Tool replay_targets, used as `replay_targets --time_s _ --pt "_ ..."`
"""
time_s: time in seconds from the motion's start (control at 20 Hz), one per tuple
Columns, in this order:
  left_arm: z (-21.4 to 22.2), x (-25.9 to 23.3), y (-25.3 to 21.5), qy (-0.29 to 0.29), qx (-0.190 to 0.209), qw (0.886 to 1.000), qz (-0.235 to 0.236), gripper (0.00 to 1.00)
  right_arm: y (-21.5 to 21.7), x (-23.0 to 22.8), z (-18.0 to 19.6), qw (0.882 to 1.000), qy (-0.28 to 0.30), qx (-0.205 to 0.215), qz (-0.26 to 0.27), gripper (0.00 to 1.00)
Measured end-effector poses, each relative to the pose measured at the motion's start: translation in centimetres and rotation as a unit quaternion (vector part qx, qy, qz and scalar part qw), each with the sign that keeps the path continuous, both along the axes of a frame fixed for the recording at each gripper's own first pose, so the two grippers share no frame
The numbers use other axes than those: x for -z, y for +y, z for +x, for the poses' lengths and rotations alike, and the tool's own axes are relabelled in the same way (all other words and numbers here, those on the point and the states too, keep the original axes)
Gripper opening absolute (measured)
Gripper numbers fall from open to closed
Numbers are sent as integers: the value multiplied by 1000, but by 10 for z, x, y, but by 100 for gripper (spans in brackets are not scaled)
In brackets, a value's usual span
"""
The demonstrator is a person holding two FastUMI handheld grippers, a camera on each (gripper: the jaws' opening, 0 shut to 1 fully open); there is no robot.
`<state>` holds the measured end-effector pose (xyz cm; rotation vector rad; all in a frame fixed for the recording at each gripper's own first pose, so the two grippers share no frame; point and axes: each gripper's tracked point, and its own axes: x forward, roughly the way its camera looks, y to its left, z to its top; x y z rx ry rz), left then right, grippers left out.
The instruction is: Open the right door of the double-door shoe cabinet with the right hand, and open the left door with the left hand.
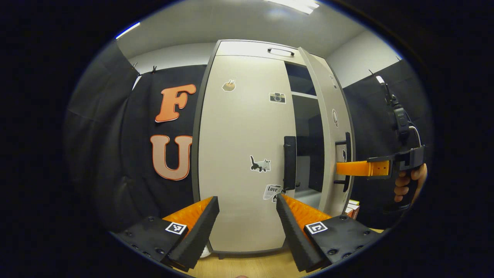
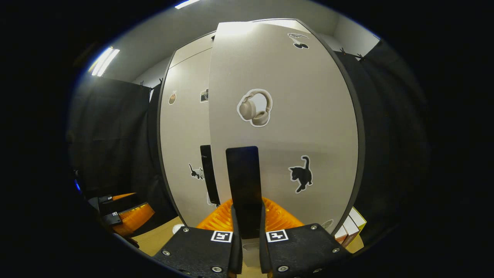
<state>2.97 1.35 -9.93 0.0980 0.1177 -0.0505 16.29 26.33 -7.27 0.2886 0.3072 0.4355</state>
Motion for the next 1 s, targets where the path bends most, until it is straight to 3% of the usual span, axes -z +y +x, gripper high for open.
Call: replay_targets --time_s 0.5,0.85,1.0 --pt "-2 7 -26 11 21 1000 -12 96 -46 -6 -36 999 -29 -5 -13 17" --pt "14 13 -35 17 24 1000 -9 96 -101 -5 -60 999 -32 19 -10 17" --pt "20 19 -44 24 31 999 -16 96 -140 -3 -69 998 -29 40 -35 16"
